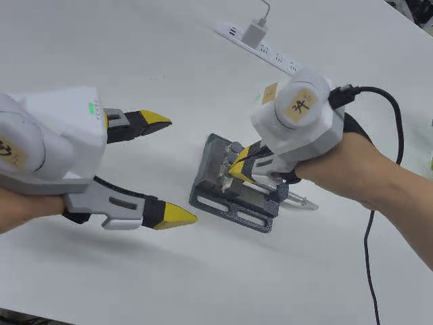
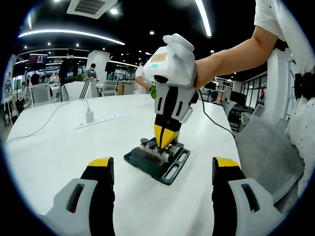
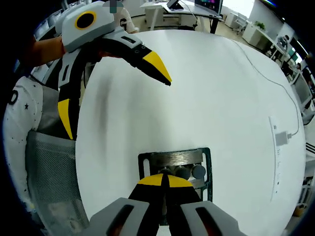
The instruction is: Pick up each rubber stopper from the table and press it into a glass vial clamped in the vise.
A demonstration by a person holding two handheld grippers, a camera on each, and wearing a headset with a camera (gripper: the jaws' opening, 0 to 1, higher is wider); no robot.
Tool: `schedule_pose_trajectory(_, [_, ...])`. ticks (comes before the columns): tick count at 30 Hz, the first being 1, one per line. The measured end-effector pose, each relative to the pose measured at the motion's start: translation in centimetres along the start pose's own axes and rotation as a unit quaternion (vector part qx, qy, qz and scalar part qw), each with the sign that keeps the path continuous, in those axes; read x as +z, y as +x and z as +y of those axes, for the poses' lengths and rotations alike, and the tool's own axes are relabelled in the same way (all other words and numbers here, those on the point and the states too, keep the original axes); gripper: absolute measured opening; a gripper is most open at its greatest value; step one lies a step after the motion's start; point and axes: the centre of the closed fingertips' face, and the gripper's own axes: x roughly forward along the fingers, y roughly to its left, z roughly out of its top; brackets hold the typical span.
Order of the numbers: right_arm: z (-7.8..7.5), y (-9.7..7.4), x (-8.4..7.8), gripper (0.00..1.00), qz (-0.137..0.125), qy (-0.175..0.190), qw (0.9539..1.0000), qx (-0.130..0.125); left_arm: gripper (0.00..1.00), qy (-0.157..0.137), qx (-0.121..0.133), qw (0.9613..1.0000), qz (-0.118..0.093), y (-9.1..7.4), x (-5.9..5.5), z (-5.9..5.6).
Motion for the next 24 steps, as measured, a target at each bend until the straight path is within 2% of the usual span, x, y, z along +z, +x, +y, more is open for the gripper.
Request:
schedule_pose_trajectory(8, [0.36,-0.26,0.04,0.00,-0.015,0.027,0.9995,0.002,0.80,-0.002,-0.003,1.0000,0.004,0.15,-0.29,-0.13])
schedule_pose_trajectory(24, [0.64,-0.65,0.22,0.00,-0.025,0.041,0.9988,0.004,0.80,-0.004,-0.007,0.9999,0.006,0.43,-0.43,-0.27])
